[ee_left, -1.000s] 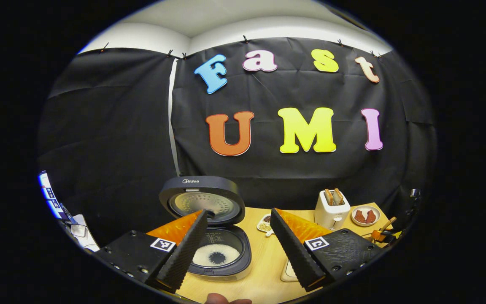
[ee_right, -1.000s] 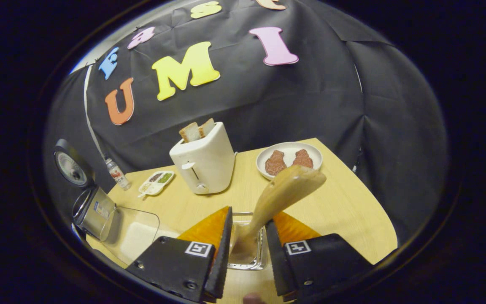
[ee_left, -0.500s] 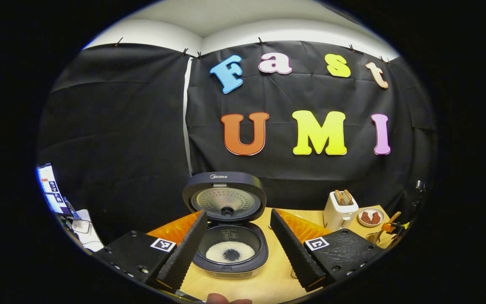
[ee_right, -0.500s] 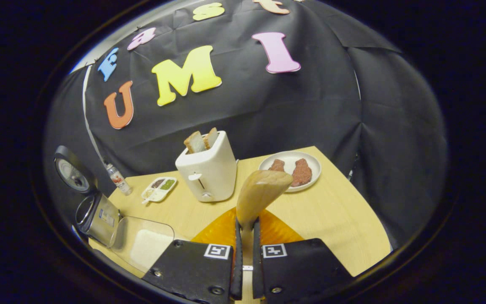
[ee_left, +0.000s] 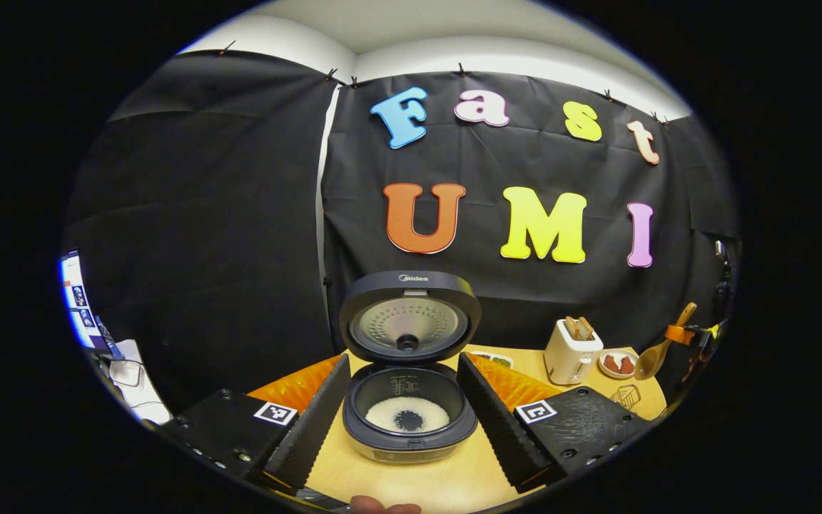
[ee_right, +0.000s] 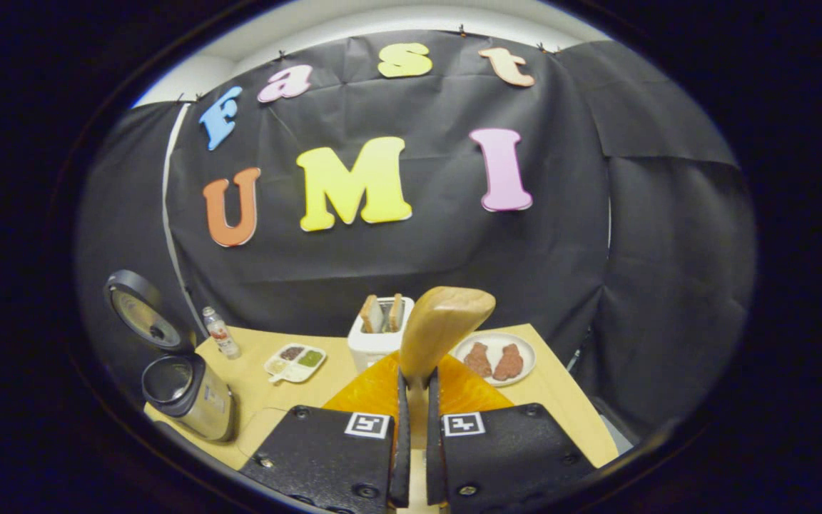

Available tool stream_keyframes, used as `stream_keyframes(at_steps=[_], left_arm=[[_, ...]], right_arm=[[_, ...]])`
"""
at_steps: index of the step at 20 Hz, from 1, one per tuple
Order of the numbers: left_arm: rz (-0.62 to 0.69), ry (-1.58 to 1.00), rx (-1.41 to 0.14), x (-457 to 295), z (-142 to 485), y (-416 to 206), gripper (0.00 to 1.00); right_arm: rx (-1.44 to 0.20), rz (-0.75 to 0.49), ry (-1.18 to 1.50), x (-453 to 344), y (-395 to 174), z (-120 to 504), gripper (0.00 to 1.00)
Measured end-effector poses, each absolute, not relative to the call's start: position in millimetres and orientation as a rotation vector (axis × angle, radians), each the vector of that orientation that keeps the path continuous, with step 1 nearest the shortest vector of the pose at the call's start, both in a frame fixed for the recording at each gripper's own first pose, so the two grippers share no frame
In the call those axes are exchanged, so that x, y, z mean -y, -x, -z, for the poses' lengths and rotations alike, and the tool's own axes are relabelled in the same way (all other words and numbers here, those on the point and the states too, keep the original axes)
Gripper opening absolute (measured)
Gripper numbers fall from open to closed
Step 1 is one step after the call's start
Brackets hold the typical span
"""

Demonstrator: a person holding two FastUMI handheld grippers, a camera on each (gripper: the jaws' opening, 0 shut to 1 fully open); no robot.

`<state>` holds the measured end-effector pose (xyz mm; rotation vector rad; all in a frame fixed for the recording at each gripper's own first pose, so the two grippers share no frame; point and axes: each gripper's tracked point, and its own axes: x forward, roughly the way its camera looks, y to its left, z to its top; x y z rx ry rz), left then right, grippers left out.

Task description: Close the left gripper, press the button to open the rice cooker; take a wooden spoon from the chopstick holder with the right hand, scoop a spoonful of rice and pour it into the rice cooker, then put the wooden spoon back into the chopstick holder.

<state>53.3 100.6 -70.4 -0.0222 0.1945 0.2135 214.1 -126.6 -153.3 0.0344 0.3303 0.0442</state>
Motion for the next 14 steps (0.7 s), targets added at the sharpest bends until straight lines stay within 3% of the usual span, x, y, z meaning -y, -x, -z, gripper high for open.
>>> stream_keyframes(at_steps=[3,5,6,7,14], left_arm=[[-0.205,-0.004,-0.204,-120,72,-44,0.96],[-0.186,-0.012,-0.199,-127,70,-38,0.95],[-0.179,-0.019,-0.199,-130,72,-37,0.95],[-0.173,-0.023,-0.207,-134,74,-35,0.95],[-0.214,-0.001,-0.257,-163,86,-17,0.95]], right_arm=[[-0.340,-0.074,-0.028,87,-204,156,0.10],[-0.374,-0.086,-0.020,65,-200,169,0.14],[-0.390,-0.092,-0.020,55,-198,177,0.10],[-0.409,-0.094,-0.017,48,-198,186,0.14],[-0.528,-0.097,0.164,25,-196,282,0.14]])
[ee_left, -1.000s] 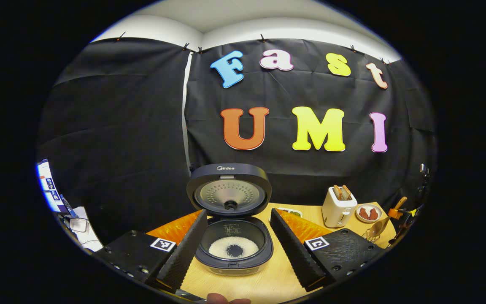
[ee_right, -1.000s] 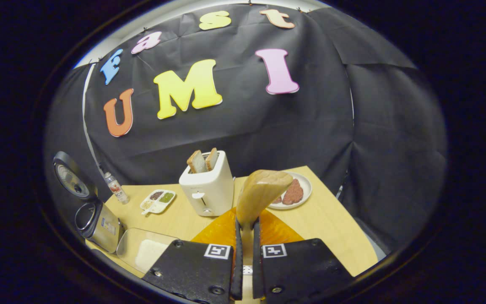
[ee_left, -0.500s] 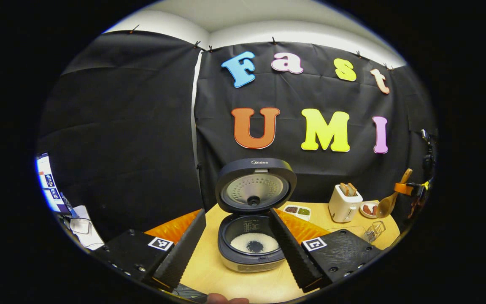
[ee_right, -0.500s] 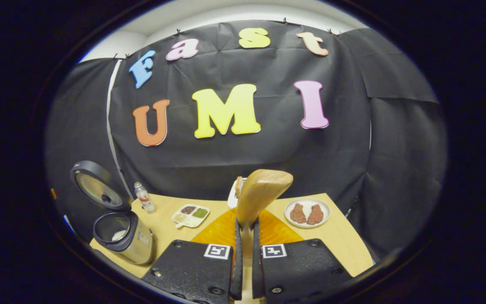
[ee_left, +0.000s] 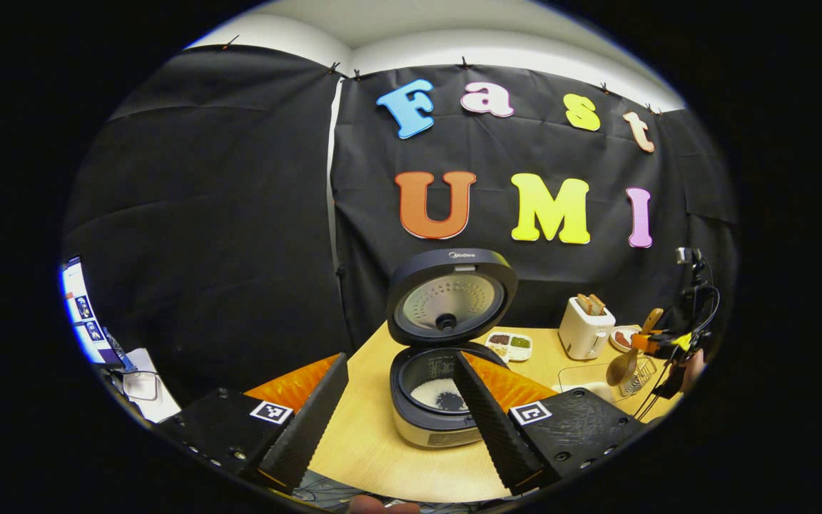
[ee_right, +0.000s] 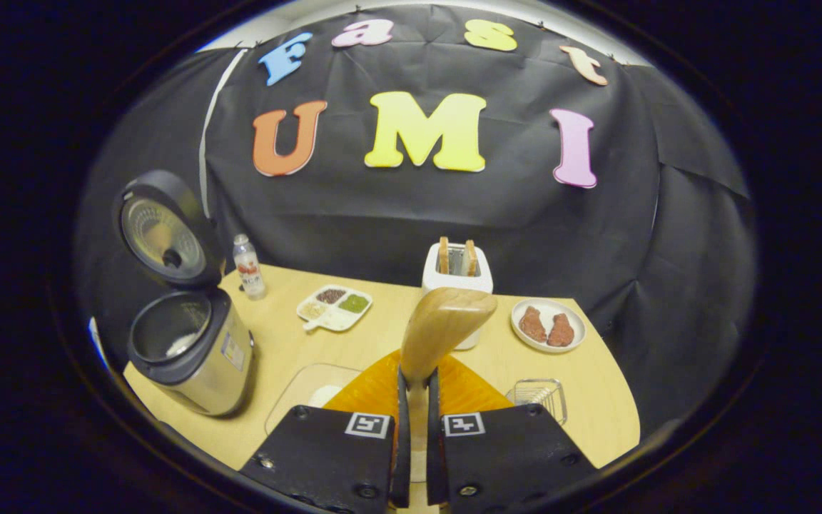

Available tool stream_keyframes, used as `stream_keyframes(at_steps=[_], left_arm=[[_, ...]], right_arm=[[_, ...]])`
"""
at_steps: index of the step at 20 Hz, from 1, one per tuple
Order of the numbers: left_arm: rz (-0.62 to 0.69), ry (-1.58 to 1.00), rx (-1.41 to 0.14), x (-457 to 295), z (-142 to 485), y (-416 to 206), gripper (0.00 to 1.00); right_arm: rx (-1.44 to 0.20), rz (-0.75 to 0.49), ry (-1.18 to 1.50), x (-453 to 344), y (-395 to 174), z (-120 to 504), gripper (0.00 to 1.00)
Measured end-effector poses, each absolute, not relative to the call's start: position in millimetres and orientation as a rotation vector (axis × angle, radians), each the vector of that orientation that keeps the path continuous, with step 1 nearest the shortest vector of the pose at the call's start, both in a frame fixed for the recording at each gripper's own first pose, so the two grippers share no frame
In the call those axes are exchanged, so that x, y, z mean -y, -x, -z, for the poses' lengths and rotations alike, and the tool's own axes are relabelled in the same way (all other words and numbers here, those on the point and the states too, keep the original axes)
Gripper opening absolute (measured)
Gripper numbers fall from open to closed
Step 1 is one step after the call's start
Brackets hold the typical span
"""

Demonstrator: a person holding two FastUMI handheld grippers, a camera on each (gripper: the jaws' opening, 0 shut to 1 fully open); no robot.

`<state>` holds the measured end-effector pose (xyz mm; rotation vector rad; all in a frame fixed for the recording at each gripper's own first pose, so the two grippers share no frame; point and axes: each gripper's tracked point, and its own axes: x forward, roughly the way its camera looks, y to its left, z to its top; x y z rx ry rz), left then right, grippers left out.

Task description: Close the left gripper, press the button to open the rice cooker; take a wooden spoon from the chopstick holder with the right hand, scoop a spoonful of rice and pour it into the rice cooker, then put the wooden spoon back into the chopstick holder.

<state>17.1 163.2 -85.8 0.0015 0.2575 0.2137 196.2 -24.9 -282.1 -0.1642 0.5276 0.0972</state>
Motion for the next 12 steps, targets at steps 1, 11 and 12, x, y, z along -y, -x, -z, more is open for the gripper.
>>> stream_keyframes(at_steps=[1,11,12], left_arm=[[-0.229,0.006,-0.262,-168,85,-15,0.95],[-0.354,0.063,-0.337,-195,101,23,0.95],[-0.363,0.061,-0.337,-197,100,24,0.95]], right_arm=[[-0.539,-0.084,0.206,26,-197,296,0.14],[-0.522,-0.114,0.311,-15,-196,344,0.14],[-0.538,-0.129,0.263,-23,-194,347,0.14]])
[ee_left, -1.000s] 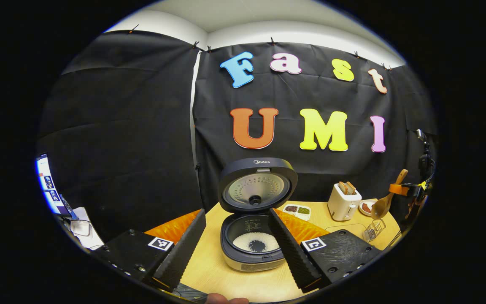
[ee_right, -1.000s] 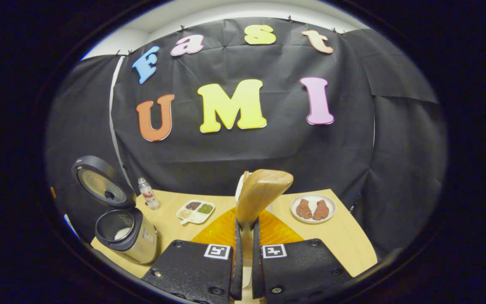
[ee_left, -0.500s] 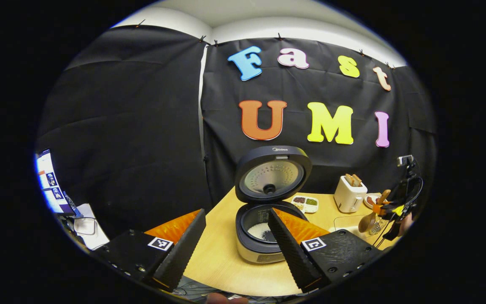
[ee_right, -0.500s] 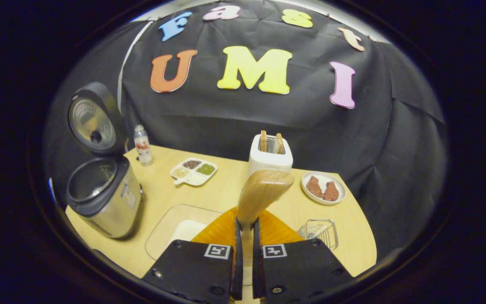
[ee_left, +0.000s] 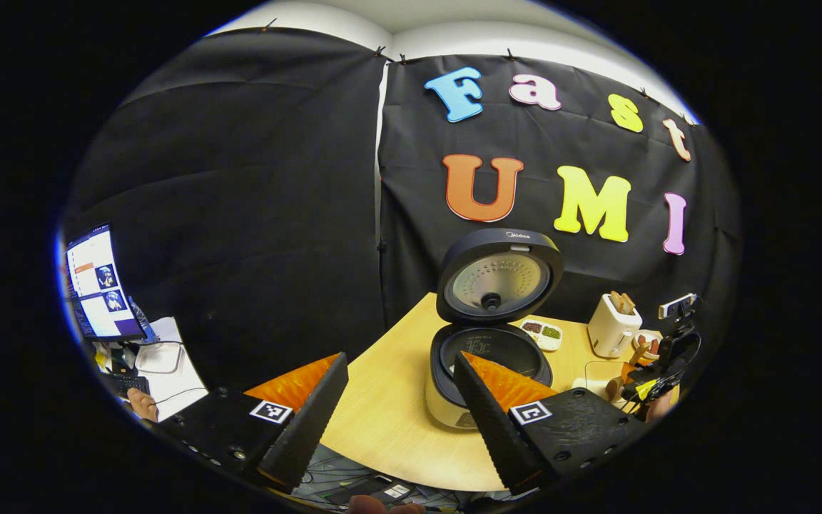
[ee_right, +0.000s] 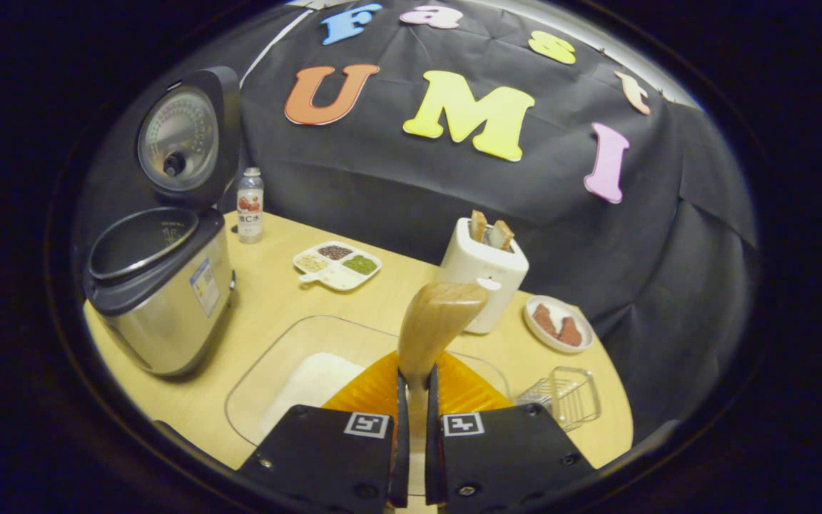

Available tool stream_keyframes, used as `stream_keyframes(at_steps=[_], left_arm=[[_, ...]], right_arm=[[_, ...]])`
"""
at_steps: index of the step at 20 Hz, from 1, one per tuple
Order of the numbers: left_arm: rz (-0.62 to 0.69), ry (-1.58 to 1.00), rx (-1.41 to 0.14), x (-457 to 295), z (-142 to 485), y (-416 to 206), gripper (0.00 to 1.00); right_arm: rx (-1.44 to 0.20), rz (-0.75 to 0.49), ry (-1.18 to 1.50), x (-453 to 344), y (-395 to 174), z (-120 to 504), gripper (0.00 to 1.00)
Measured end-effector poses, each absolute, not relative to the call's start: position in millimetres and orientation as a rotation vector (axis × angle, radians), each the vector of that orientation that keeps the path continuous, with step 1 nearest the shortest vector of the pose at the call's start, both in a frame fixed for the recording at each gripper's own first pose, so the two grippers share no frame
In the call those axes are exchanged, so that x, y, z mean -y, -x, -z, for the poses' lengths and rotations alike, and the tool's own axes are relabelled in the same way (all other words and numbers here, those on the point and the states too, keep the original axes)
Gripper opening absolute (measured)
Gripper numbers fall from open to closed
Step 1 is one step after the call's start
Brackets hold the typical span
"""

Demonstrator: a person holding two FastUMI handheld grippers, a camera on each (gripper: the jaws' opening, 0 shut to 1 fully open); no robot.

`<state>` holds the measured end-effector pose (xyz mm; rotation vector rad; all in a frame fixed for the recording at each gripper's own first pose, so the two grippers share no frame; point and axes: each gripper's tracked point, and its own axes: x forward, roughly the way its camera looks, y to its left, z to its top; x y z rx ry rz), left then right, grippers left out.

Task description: Close the left gripper, press the button to open the rice cooker; take a wooden spoon from the chopstick holder with the right hand, scoop a spoonful of rice and pour it into the rice cooker, then put the wooden spoon back into the chopstick holder.

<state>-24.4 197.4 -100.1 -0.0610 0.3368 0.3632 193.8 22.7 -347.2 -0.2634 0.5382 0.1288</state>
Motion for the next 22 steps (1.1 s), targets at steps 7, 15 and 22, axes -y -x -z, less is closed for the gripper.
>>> stream_keyframes(at_steps=[7,15,22], left_arm=[[-0.385,0.058,-0.340,-201,98,32,0.95],[-0.348,0.051,-0.331,-182,91,19,0.95],[-0.301,0.041,-0.322,-161,84,8,0.95]], right_arm=[[-0.662,-0.180,-0.189,-53,-191,354,0.14],[-0.740,-0.149,-0.658,-46,-194,354,0.14],[-0.746,-0.118,-0.906,-13,-192,356,0.14]])
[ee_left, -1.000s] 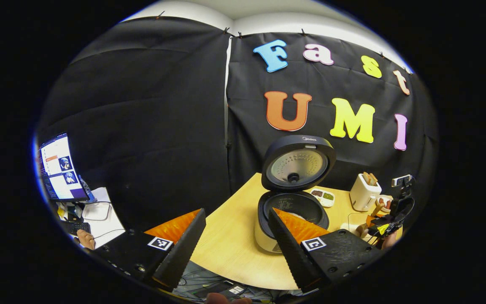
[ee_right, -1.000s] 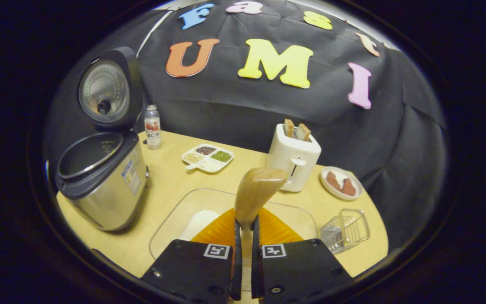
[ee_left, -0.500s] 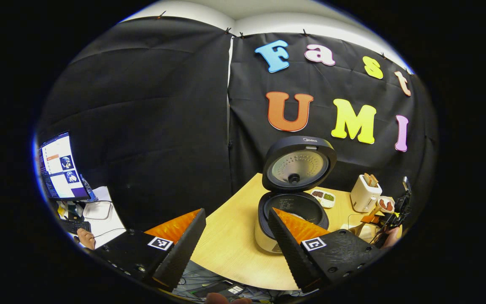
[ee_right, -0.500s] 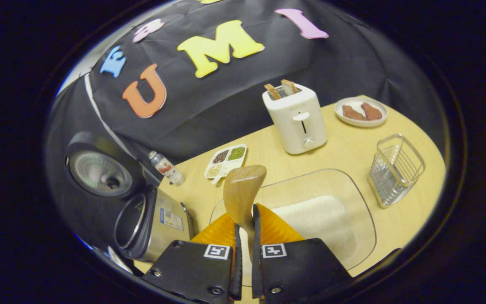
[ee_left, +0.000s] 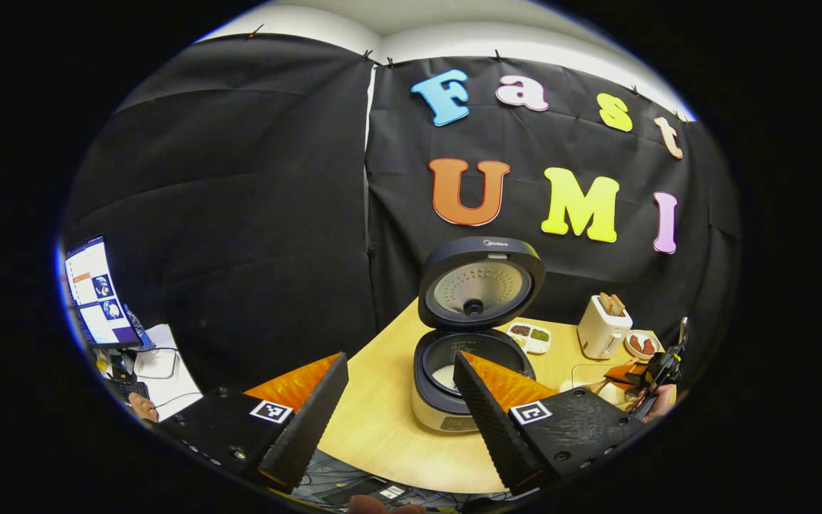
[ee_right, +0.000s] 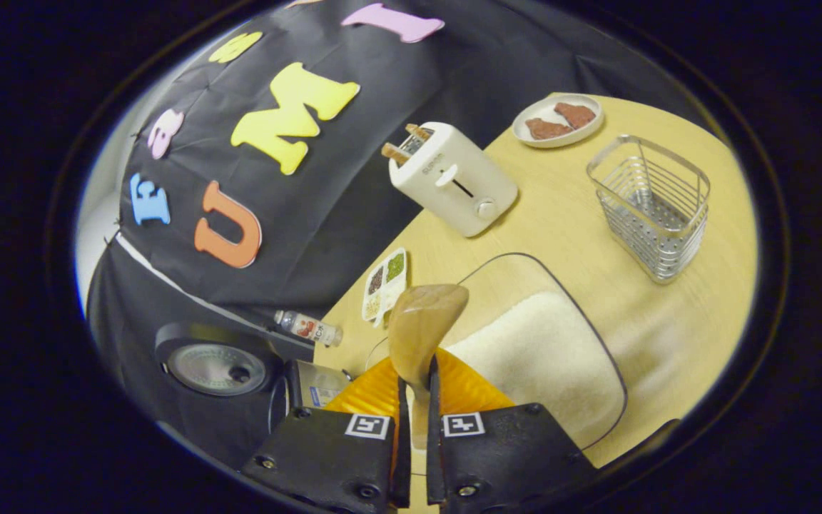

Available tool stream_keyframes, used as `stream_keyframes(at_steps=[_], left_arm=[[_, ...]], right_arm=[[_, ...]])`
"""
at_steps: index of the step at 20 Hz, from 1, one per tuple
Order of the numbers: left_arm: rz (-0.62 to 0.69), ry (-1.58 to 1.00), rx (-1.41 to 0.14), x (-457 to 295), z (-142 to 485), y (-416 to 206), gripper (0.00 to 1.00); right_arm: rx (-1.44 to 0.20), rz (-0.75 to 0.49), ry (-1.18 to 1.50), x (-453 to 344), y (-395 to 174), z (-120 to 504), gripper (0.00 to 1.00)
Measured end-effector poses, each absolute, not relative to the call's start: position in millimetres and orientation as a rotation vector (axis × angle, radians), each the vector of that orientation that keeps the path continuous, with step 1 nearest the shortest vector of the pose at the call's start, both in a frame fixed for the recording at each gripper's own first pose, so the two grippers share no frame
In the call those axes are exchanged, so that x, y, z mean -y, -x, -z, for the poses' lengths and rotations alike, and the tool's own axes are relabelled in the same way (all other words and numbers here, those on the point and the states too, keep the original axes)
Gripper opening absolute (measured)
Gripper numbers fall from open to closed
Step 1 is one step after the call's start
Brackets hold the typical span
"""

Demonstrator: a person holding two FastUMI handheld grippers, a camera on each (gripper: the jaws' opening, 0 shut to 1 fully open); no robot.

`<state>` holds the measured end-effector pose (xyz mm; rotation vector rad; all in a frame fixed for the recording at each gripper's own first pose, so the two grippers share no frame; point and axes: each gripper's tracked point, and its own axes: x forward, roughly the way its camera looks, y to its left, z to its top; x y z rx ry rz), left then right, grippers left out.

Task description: Close the left gripper, press the button to open the rice cooker; take a wooden spoon from the chopstick holder with the right hand, scoop a spoonful of rice and pour it into the rice cooker, then put the wooden spoon back into the chopstick holder.

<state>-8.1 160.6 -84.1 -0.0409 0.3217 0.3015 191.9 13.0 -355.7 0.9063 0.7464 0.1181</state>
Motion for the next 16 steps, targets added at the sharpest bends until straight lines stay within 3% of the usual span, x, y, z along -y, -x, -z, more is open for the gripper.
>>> stream_keyframes(at_steps=[9,13,14,16], left_arm=[[-0.225,0.047,-0.283,-129,73,-5,0.95],[-0.229,0.021,-0.264,-130,74,-3,0.95],[-0.227,0.024,-0.255,-129,72,-3,1.00],[-0.233,0.021,-0.237,-130,70,-1,0.95]], right_arm=[[-0.594,-0.092,-1.086,50,-190,291,0.14],[-0.530,-0.160,-1.070,43,-191,243,0.14],[-0.520,-0.183,-1.073,36,-193,229,0.13],[-0.497,-0.248,-1.067,13,-196,198,0.13]])
